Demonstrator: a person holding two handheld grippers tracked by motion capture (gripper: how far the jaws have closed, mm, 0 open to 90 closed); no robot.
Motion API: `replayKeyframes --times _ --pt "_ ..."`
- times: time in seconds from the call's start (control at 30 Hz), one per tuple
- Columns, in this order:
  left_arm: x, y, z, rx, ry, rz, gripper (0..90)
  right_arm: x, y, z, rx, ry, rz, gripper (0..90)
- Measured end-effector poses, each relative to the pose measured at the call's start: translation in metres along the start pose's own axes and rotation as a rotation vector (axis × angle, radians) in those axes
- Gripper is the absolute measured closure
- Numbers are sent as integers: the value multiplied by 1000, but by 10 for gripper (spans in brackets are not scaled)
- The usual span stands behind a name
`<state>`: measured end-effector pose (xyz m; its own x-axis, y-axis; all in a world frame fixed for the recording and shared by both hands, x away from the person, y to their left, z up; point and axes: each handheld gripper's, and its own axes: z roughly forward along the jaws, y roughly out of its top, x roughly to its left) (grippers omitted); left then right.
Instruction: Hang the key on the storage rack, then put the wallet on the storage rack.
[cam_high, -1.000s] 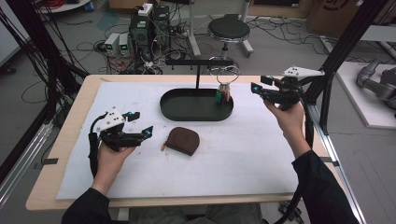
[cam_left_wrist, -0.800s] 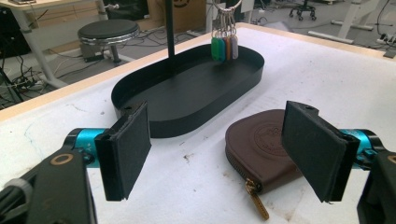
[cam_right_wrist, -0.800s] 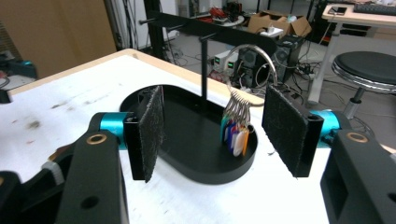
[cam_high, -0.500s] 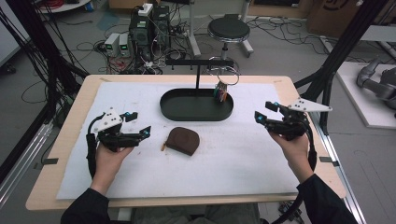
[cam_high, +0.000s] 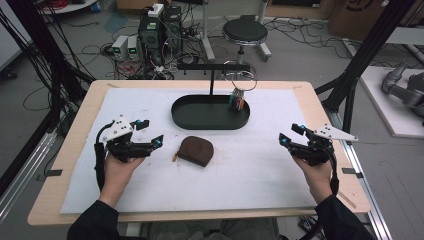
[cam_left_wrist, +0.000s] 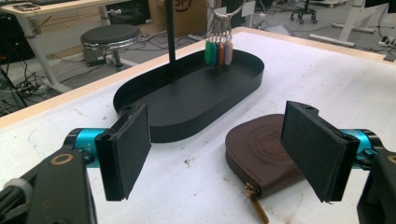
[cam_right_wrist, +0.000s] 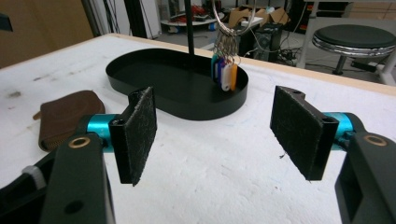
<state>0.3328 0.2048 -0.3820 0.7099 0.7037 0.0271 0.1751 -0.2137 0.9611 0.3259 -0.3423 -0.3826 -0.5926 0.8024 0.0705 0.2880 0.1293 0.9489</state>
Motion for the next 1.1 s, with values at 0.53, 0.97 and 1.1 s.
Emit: replayKeyframes --times 0.53,0.97,1.1 --pt "-10 1 14 9 -53 -8 247 -13 -8 -2 28 -64 -11 312" --pt "-14 -13 38 106 -85 -157 313 -8 -9 3 58 -61 -62 315" --pt "-14 -21 53 180 -97 -188 366 -5 -8 4 59 -59 -78 324"
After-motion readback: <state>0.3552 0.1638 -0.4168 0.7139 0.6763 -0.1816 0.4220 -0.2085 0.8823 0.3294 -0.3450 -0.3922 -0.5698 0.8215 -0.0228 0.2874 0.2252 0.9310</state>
